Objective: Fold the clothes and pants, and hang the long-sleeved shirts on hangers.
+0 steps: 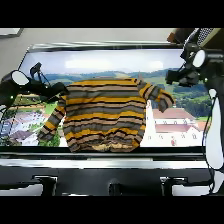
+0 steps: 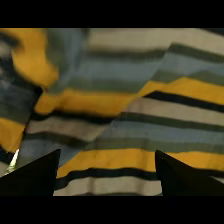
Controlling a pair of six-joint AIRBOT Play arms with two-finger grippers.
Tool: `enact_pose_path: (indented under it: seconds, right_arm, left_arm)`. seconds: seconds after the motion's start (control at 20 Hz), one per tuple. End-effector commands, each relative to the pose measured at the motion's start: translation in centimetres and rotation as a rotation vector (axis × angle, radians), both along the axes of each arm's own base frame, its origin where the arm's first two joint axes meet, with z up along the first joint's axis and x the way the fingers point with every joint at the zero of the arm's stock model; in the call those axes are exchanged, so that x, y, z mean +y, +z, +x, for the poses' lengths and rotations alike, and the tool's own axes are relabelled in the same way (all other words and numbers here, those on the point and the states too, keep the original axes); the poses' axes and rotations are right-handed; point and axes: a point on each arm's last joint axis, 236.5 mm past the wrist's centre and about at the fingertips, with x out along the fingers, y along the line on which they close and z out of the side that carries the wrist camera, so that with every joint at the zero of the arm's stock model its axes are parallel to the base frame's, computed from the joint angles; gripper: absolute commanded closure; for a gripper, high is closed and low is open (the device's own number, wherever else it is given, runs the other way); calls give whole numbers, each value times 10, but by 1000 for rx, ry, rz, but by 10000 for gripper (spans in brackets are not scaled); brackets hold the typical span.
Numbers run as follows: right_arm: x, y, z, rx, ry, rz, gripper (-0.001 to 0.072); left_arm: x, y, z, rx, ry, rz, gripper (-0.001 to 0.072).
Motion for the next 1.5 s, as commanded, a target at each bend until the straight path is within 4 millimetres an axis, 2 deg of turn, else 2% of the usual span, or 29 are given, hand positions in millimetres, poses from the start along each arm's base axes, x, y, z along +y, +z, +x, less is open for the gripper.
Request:
enact_pose_path:
  seconds: [0.0, 0.1, 0.2, 0.3, 0.4, 0.55, 0.65, 0.9, 0.95, 1.05, 1.1, 1.25, 1.45]
  right_arm:
    - [-6, 12, -27, 15, 11, 176, 109]
    - [-17, 3, -62, 47, -42, 265, 108]
    - [-3, -30, -106, 124, -66, 344, 101]
    - [39, -73, -154, 236, -63, 480, 84]
    - [86, -107, -194, 323, -49, 614, 84]
    - [131, -147, -227, 391, -48, 669, 84]
    - [153, -163, -234, 393, -37, 659, 84]
    - [196, -186, -233, 437, -45, 697, 96]
    - [201, -191, -236, 461, -45, 702, 185]
    - [203, -189, -241, 471, -13, 706, 660]
    - [203, -183, -240, 454, 2, 701, 689]
    - [199, -164, -238, 408, -5, 693, 689]
    - [202, -148, -243, 400, 17, 709, 689]
  left_arm:
    - [40, 10, -30, 26, -31, 14, 26]
    - [72, 11, -64, 9, 18, 22, 27]
    - [80, -6, -106, 11, 91, -37, 27]
    - [67, -32, -145, 29, 148, -122, 27]
    - [46, -58, -178, 69, 182, -192, 26]
    - [21, -77, -203, 124, 214, -294, 27]
    - [16, -84, -209, 151, 222, -313, 27]
    - [19, -84, -203, 131, 242, -314, 27]
    - [19, -84, -202, 127, 245, -312, 27]
    - [21, -84, -200, 120, 252, -307, 27]
    - [21, -85, -199, 122, 255, -311, 27]
    - [16, -91, -202, 151, 242, -316, 27]
    - [-8, -105, -203, 185, 160, -293, 27]
